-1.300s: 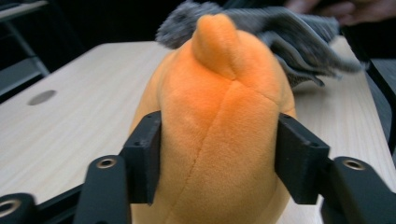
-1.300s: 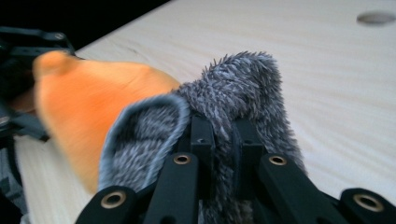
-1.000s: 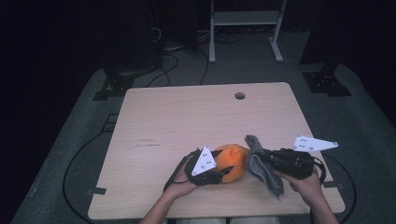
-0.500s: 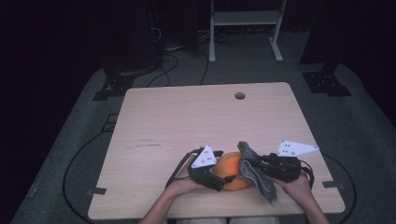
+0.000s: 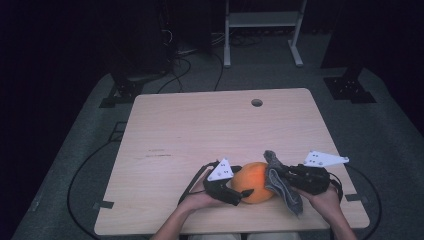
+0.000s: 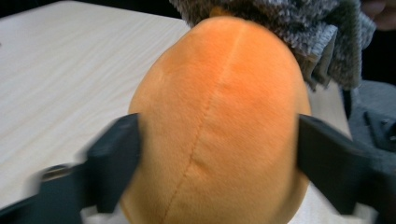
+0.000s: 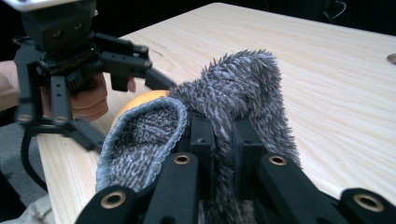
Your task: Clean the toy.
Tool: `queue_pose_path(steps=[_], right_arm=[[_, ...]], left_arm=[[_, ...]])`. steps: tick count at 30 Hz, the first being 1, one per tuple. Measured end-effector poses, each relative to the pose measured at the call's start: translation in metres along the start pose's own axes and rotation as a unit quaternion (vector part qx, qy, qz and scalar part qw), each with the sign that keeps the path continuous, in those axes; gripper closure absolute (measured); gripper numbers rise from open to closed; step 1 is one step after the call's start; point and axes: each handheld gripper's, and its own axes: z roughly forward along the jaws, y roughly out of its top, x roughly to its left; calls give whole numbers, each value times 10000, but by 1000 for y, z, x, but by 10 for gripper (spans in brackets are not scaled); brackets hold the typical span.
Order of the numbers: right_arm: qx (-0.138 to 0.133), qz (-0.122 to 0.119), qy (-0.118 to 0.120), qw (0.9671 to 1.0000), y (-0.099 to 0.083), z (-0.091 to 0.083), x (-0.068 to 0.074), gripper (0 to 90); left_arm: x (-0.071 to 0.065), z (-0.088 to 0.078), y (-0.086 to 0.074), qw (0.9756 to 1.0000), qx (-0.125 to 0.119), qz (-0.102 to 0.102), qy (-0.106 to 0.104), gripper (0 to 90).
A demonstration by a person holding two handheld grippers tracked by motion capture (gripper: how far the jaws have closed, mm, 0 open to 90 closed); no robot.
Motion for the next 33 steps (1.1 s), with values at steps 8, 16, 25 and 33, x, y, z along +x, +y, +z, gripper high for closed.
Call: queue_pose_path(steps=[8, 16, 25, 33], right_arm=[[-111, -652, 104, 9978, 22, 1, 29, 812], [-180, -85, -174, 9997, 4, -9, 0, 812], [-49, -252, 298, 9992, 5, 19, 20, 812], [-44, -111, 422, 9990, -6, 17, 12, 812]], left_arm=[[-8, -4, 6, 9992, -95, 320, 213, 384], [-12, -5, 13, 9985, -246, 390, 298, 392], [-9, -20, 15, 9990, -110, 410, 162, 355], [10, -18, 6, 9996, 35, -133, -246, 93]])
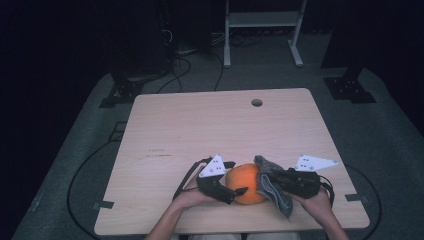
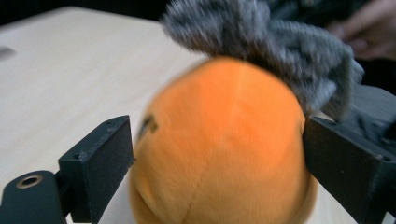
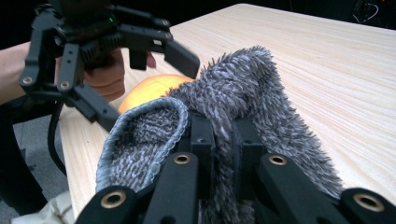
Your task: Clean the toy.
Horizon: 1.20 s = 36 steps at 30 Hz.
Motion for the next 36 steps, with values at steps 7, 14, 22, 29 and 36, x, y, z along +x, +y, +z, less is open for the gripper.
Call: queue_pose_path(steps=[7, 14, 22, 29, 36], right_arm=[[-38, 228, -118, 9997, -6, -6, -12, 812], [-611, 64, 165, 9980, 19, -21, 7, 813], [-134, 111, 161, 9997, -5, 12, 5, 812], [-126, 252, 51, 9996, -8, 6, -5, 812], [-197, 390, -230, 9988, -10, -2, -15, 813]], left_arm=[[-7, 6, -3, 9992, -289, 195, 186, 269], [-14, -7, 18, 9976, -304, 291, 557, 385], [-3, -12, 10, 9995, -151, 214, 180, 193], [12, -12, 0, 10000, -88, -9, 17, 100], [-5, -4, 10, 9983, -287, 158, 475, 374]])
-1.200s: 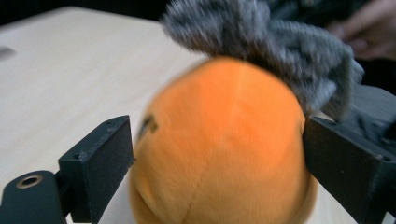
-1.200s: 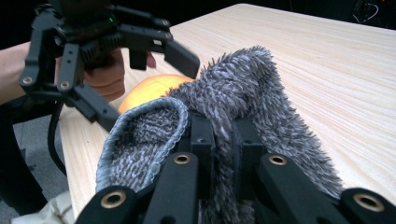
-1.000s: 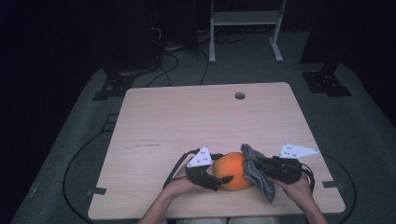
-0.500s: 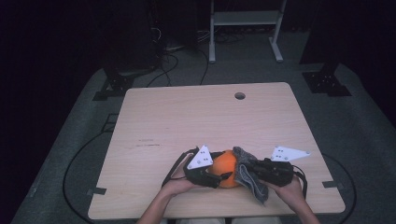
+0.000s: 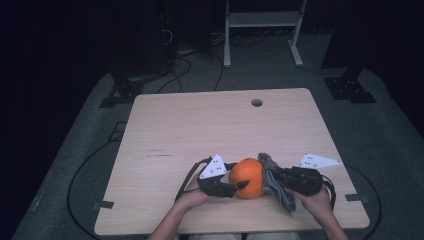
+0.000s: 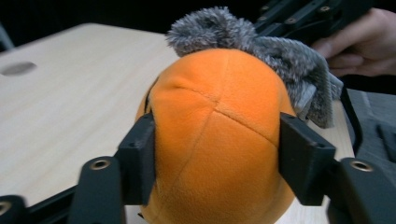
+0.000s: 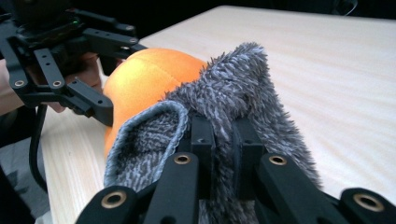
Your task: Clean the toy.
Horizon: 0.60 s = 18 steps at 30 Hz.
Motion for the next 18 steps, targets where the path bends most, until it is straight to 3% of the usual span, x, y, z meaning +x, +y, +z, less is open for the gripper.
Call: queue_pose_path(steps=[2, 5, 6, 7, 9, 10, 11, 13, 15, 16, 18], right_arm=[[-157, -62, -34, 9999, 7, -7, 3, 813], [-505, -237, 259, 9981, 23, -13, 18, 813], [-505, -237, 259, 9981, 23, -13, 18, 813], [-499, -358, 441, 9971, 27, -5, 30, 813], [-261, -533, 308, 9978, 24, 6, 35, 813], [-146, -486, 261, 9984, 19, 10, 33, 812], [27, -431, 230, 9988, 13, 14, 29, 813], [-51, -189, 254, 9995, 2, 14, 18, 812], [-84, -69, 135, 9998, 2, 10, 10, 812], [-107, -46, 112, 9999, 2, 9, 9, 813], [-115, -61, 123, 9998, 2, 10, 9, 812]], left_arm=[[0, -5, 8, 9997, 107, 14, 235, 386], [1, -12, 14, 9994, 81, -185, 265, 392], [1, -12, 14, 9994, 81, -185, 265, 392], [-4, -14, 17, 9994, 135, -237, 220, 388], [-8, -10, 18, 9990, 384, -194, 120, 352], [-7, -8, 16, 9979, 605, -208, -34, 310], [-6, -8, 13, 9977, 602, -172, -248, 276], [-3, -12, 9, 9982, 389, 14, -461, 249], [1, -14, 6, 9991, 86, 98, -410, 183], [2, -11, 4, 9995, 146, 116, -267, 167], [4, 0, -5, 9981, 544, 261, -149, 132]])
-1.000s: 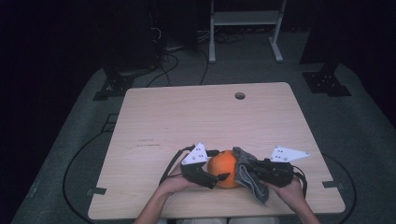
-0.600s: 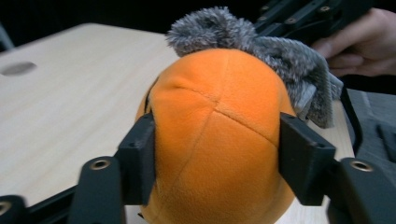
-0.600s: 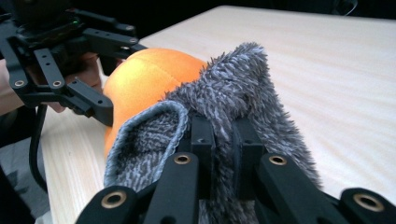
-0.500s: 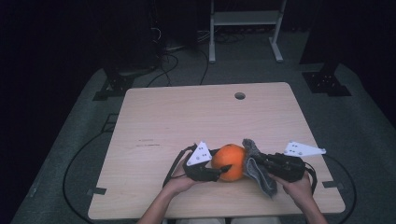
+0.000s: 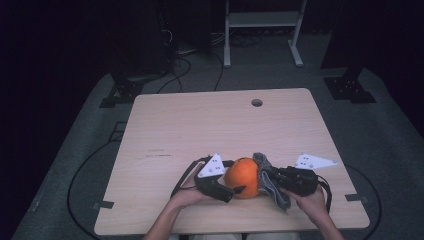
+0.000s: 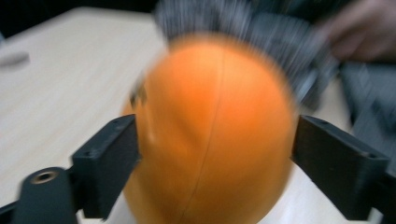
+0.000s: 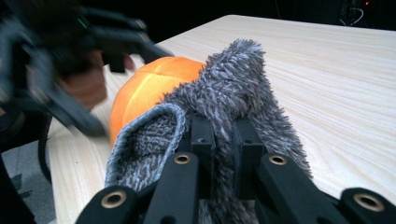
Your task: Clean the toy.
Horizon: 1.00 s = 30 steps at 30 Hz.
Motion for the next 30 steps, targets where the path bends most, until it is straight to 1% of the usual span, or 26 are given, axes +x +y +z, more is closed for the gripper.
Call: queue_pose_path(steps=[1, 2, 3, 4, 5, 7, 8, 9, 10, 11, 12, 13, 14, 15, 16, 17, 19, 20, 21, 22, 24, 25, 26, 27, 29, 30], right_arm=[[-10, -21, -6, 10000, 0, 1, 1, 813], [50, -55, -18, 10000, 1, 3, 2, 813], [75, -95, -66, 9999, 1, 3, 2, 814], [95, -153, -126, 9998, 2, 1, 1, 814], [97, -180, -163, 9997, 4, -2, 1, 814], [52, -334, -234, 9992, 10, -9, 5, 815], [8, -426, -210, 9989, 12, -12, 8, 814], [-41, -510, -113, 9986, 15, -14, 13, 815], [-74, -594, -28, 9982, 18, -15, 19, 814], [-63, -700, 18, 9975, 20, -13, 24, 815], [-3, -811, 28, 9967, 22, -9, 29, 815], [61, -894, -36, 9960, 22, -5, 30, 815], [98, -872, -81, 9961, 21, -3, 29, 815], [102, -809, -62, 9966, 19, -2, 26, 815], [97, -744, -53, 9972, 16, -2, 23, 815], [99, -701, -66, 9975, 14, -3, 21, 815], [156, -735, -157, 9971, 12, -3, 22, 815], [172, -751, -214, 9968, 12, -3, 22, 816], [176, -810, -299, 9961, 13, -3, 24, 816], [180, -962, -335, 9946, 16, -3, 29, 816], [132, -1073, -240, 9939, 19, -2, 35, 816], [159, -1134, -231, 9932, 20, 0, 38, 816], [215, -1194, -244, 9923, 20, 1, 37, 816], [210, -1146, -227, 9929, 20, 1, 35, 816], [152, -1046, -216, 9942, 16, -1, 30, 816], [141, -979, -191, 9949, 15, -3, 27, 815]], left_arm=[[-1, 5, -5, 9999, -64, 44, 92, 131], [-2, 7, -6, 9997, -152, 78, 170, 190], [-3, 6, -5, 9993, -181, 117, 305, 247], [-4, 5, -2, 9991, -251, 22, 344, 313], [-4, 3, 0, 9987, -325, -33, 379, 347], [-6, -1, 5, 9985, -376, -44, 401, 369], [-6, -2, 8, 9985, -325, -51, 435, 371], [-7, -2, 11, 9984, -251, -20, 498, 373], [-10, -1, 13, 9982, -154, 86, 566, 376], [-12, 0, 14, 9982, -93, 171, 576, 379], [-14, 0, 14, 9984, -56, 172, 527, 380], [-14, -1, 13, 9987, -42, 153, 482, 380], [-14, -3, 12, 9989, -72, 143, 447, 379], [-12, -4, 10, 9992, -89, 107, 370, 369], [-10, -4, 9, 9996, -104, 35, 278, 346], [-9, 0, 8, 9996, -117, -35, 256, 313], [-10, 5, 7, 9994, -96, 37, 337, 303], [-11, 8, 7, 9991, -136, 1, 395, 319], [-12, 10, 6, 9988, -150, -18, 474, 340], [-13, 11, 6, 9987, -159, -13, 490, 359], [-18, 13, 5, 9987, -139, 105, 487, 373], [-20, 12, 5, 9987, -118, 161, 471, 371], [-19, 11, 6, 9989, -132, 173, 411, 356], [-16, 9, 6, 9991, -182, 148, 357, 326], [-10, 7, 5, 9987, -337, -33, 390, 237], [-9, 8, 5, 9987, -289, -71, 411, 180]])
